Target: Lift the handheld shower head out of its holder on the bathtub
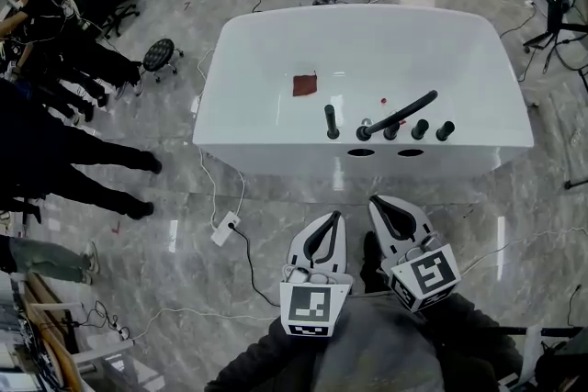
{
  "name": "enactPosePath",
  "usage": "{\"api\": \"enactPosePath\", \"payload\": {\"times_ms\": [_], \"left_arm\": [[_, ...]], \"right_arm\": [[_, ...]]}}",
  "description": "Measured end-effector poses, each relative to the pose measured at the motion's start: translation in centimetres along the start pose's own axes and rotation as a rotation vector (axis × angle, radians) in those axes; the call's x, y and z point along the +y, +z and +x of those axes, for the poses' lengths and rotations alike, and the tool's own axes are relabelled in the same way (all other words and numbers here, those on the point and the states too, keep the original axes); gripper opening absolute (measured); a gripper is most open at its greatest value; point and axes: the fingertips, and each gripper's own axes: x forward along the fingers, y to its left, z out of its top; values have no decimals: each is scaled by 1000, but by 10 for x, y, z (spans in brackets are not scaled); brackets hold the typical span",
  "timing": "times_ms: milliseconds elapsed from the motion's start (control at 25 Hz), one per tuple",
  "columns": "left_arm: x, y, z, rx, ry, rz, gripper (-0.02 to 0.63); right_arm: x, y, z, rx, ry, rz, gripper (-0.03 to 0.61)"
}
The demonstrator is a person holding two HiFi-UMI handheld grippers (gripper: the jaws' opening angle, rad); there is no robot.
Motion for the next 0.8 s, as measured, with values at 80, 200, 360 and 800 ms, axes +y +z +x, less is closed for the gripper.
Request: {"api": "enactPosePath", "payload": {"times_ms": [80, 200, 360, 800], "left_arm": [[2, 2, 14, 9, 12, -3, 3], [4, 10, 34, 17, 30, -6, 3], [0, 16, 57, 36, 48, 9, 3], [5, 25, 92, 52, 111, 22, 3]], "right_arm": [[-12, 1, 8, 8, 11, 6, 5], [-30, 2, 19, 11, 29, 18, 5], [-54, 8, 30, 6, 53, 34, 5], [-89, 16, 57, -6, 110, 52, 5]]}}
